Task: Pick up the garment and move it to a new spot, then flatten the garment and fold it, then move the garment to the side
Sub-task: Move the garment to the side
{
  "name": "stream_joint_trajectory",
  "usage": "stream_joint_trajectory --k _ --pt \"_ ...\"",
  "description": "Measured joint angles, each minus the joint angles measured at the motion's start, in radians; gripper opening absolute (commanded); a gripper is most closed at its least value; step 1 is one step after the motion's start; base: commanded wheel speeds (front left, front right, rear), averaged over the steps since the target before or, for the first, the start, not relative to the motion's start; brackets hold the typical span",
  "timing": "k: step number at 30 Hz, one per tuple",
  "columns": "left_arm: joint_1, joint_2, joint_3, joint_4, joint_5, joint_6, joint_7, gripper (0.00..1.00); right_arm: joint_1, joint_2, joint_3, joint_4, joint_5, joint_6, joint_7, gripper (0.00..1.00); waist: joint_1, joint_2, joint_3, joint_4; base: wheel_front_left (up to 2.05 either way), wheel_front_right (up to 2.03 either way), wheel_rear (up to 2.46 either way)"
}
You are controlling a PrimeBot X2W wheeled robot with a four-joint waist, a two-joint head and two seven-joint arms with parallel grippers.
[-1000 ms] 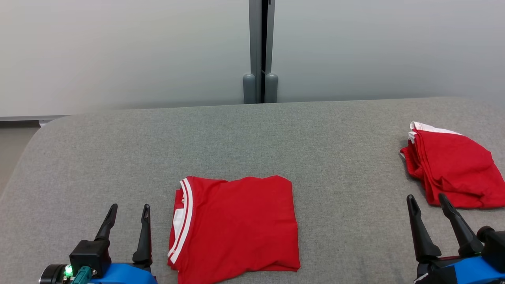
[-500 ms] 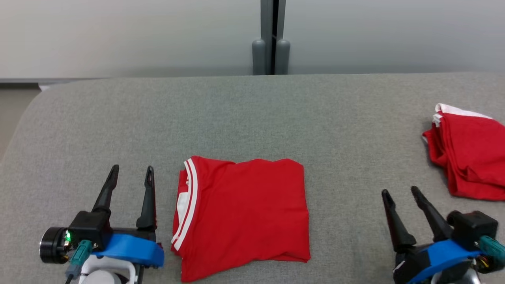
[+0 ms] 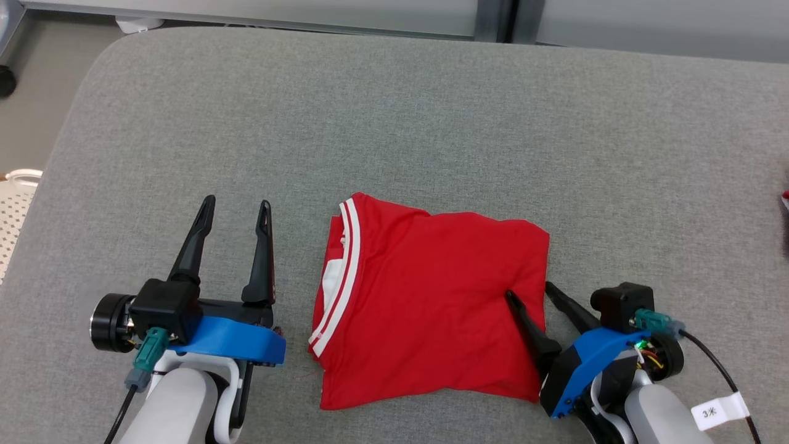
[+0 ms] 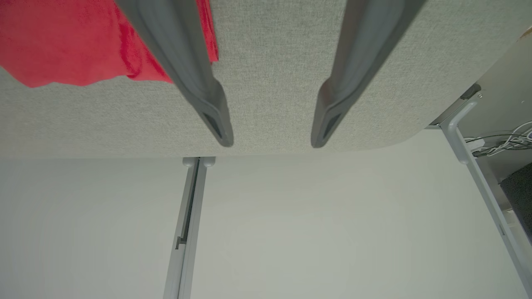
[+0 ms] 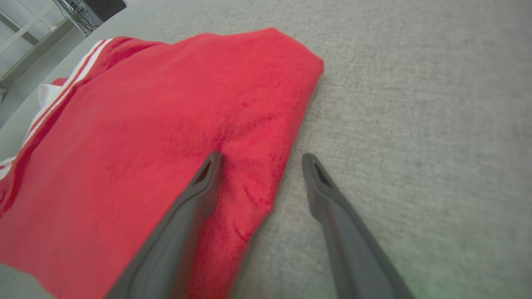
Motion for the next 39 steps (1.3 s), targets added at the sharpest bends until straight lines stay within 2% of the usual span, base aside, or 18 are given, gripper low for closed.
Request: stream_joint_trajectory --k 1,2,4,9,14,20,29,34,39 --pt "-0.004 -0.003 0.001 0.004 0.001 -0.003 0.0 1.0 -0.013 -0.001 0.005 0.013 0.007 0.0 0.008 1.0 -0.0001 0.0 0.008 0.007 0.0 0.0 0.0" --pt "-0.005 -0.006 0.004 0.008 0.002 -0.003 -0.001 1.0 -0.027 -0.004 0.01 0.025 0.015 0.0 0.017 0.47 -0.0001 -0.0001 0.014 0.013 0.0 0.0 0.0" --pt "-0.006 -0.011 0.009 0.015 0.006 -0.006 -0.002 1.0 -0.041 -0.007 0.013 0.033 0.028 0.0 0.03 0.0 -0.0003 -0.0002 0.023 0.021 0.0 0.0 0.0" --pt "-0.008 -0.016 0.024 0.021 0.014 -0.008 -0.004 1.0 -0.045 -0.026 0.048 0.014 0.041 0.0 0.04 0.0 -0.0002 0.0 0.021 0.01 0.0 0.0 0.0" --pt "0.007 -0.005 0.052 0.007 0.025 -0.008 -0.005 1.0 -0.01 -0.053 0.056 -0.038 0.029 0.001 0.019 0.0 -0.0001 0.0 0.011 -0.041 0.0 0.0 0.0" --pt "0.051 0.01 0.061 -0.027 0.027 -0.001 -0.005 1.0 0.039 -0.081 0.032 -0.093 0.027 0.001 0.006 0.0 -0.0001 0.0001 0.008 -0.153 0.0 0.0 0.0" --pt "0.06 0.042 0.047 -0.099 0.044 0.002 0.036 1.0 0.058 -0.138 -0.05 -0.109 0.042 0.0 -0.015 0.0 -0.0003 0.0 0.011 -0.337 0.0 0.0 0.0" --pt "0.03 0.058 0.035 -0.138 0.059 -0.002 0.067 1.0 -0.002 -0.171 -0.09 -0.113 0.046 0.0 -0.038 0.0 -0.0003 0.0 0.035 -0.408 0.0 0.0 0.0" --pt "-0.013 0.065 0.018 -0.166 0.072 -0.008 0.092 1.0 -0.123 -0.223 -0.14 -0.098 0.041 0.0 -0.067 0.0 -0.0001 0.0001 0.085 -0.428 0.0 0.0 0.0"
